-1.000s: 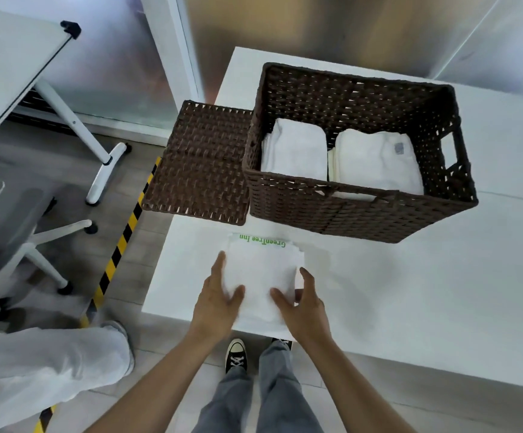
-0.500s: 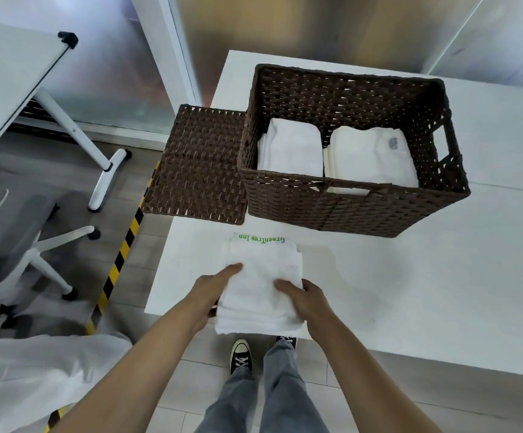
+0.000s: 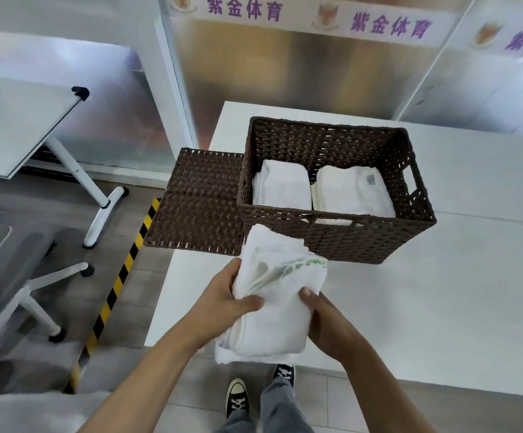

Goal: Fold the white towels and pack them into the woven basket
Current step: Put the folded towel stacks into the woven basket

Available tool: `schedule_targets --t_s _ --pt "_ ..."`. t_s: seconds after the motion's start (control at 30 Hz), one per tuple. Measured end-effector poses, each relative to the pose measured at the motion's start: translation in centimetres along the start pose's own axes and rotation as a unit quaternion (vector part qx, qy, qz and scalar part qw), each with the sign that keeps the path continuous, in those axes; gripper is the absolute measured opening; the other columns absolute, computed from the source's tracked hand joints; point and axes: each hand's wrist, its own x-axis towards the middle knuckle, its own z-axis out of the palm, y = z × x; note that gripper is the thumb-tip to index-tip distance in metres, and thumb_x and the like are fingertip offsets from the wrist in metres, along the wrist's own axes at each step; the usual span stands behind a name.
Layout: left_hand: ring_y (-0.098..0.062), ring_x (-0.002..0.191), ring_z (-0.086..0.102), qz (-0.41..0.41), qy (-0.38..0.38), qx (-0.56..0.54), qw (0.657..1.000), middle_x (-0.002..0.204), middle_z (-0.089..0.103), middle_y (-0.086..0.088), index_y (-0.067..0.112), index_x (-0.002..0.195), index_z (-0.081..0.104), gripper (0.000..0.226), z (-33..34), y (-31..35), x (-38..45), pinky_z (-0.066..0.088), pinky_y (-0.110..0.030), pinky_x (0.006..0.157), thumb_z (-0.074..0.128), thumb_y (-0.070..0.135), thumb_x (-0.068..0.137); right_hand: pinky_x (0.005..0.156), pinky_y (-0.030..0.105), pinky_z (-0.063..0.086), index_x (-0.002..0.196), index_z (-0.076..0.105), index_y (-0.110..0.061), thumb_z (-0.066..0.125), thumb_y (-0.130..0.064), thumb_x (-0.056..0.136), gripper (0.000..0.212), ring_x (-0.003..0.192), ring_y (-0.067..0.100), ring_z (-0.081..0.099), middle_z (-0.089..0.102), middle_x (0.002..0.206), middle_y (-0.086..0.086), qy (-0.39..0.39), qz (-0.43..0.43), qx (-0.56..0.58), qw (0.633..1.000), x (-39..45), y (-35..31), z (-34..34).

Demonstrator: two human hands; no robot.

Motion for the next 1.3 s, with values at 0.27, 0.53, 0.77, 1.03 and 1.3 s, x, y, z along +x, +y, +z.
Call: schedule_targets --t_s 0.27,0.53,0.77,1.03,1.3 --pt "-0.030 0.108 0.067 0.068 0.021 -0.060 0.996 0.114 0.071 -0.007 0.020 0.118 0.061 0.058 -1.1 6.3 0.6 0.054 -0.054 0.095 0.078 0.032 0.064 0.101 0.050 0.053 0.144 0.052 -0.011 0.088 -0.041 0.073 0.084 0.128 0.035 0.060 0.063 0.139 0.017 0.019 -0.106 -0.021 0.994 -2.9 -7.8 3.7" --pt "-0.013 0.109 0.064 0.098 0.101 -0.030 0.990 0.115 0.068 0.009 0.026 0.128 0.054 0.048 -0.5 12.1 5.4 0.051 -0.023 0.078 0.073 0.021 0.084 0.093 0.044 0.057 0.133 0.060 -0.030 0.075 -0.024 0.088 0.048 0.114 0.021 0.069 0.073 0.124 -0.003 0.133 -0.260 -0.112 0.950 -1.7 -16.4 4.6" --pt "-0.015 0.110 0.060 0.135 0.157 0.129 0.970 0.132 0.057 0.008 0.047 0.150 0.022 0.076 -0.7 15.9 14.5 0.052 -0.038 0.097 0.068 0.030 0.092 0.081 0.027 0.056 0.145 0.044 -0.041 0.074 -0.033 0.092 0.062 0.104 0.012 0.068 0.067 0.111 -0.007 0.229 -0.279 -0.207 0.909 6.3 -23.3 1.6" --pt "-0.027 0.126 0.052 0.022 0.145 0.174 0.974 0.154 0.041 -0.002 0.035 0.159 0.002 0.094 -0.5 15.5 23.4 0.037 -0.029 0.095 0.065 0.021 0.091 0.089 0.035 0.049 0.153 0.032 -0.033 0.060 -0.033 0.099 0.060 0.099 0.012 0.061 0.060 0.132 -0.004 0.249 -0.183 -0.281 0.908 15.9 -25.0 -1.0" --pt "-0.043 0.133 0.044 0.002 0.121 0.474 0.872 0.163 0.007 -0.020 0.040 0.158 -0.005 0.096 0.3 10.2 27.0 0.045 -0.048 0.104 0.061 0.013 0.094 0.117 0.045 0.034 0.162 0.002 -0.033 0.057 -0.049 0.097 0.087 0.145 0.035 0.037 0.023 0.167 0.008 0.188 -0.020 -0.502 0.844 21.3 -22.2 -2.3"
